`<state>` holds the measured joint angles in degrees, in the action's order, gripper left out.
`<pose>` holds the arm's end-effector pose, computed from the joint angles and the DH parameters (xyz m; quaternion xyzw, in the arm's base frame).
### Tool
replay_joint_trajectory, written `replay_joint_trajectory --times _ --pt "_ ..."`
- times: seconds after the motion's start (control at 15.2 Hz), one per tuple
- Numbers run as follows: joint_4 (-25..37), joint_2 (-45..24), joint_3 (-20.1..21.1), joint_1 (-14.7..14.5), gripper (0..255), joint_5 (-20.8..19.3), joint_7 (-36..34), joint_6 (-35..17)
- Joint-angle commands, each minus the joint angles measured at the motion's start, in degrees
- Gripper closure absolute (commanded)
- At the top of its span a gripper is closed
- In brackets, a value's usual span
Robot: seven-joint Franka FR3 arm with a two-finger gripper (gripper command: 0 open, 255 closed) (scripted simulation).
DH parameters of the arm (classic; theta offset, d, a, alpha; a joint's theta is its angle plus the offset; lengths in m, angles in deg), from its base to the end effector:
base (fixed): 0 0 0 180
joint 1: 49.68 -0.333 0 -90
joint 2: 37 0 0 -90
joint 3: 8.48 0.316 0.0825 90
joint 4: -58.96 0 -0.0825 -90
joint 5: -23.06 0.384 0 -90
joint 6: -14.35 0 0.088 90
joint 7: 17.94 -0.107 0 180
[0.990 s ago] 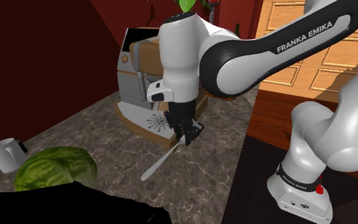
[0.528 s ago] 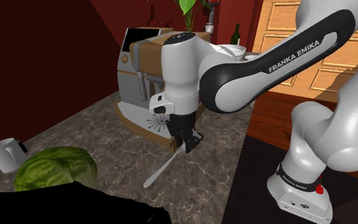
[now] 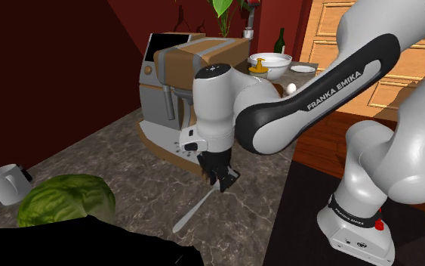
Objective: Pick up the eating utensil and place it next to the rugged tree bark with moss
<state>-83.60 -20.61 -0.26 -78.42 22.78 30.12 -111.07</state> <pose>0.3482 0.2615 0.3900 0.7380 0.6743 -0.0101 0.0213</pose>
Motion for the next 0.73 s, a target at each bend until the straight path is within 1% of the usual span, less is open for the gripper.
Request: replay_joint_trajectory --times 0.0,0.46,0.66 --pt "-0.91 -0.57 0.03 0.05 255 -0.10 -0.06 -1.51" --pt "-3.49 -4.14 0.31 0.23 255 -0.72 -0.74 -7.62" --pt "-3.49 -4.14 0.30 0.22 255 -0.72 -0.74 -7.62"
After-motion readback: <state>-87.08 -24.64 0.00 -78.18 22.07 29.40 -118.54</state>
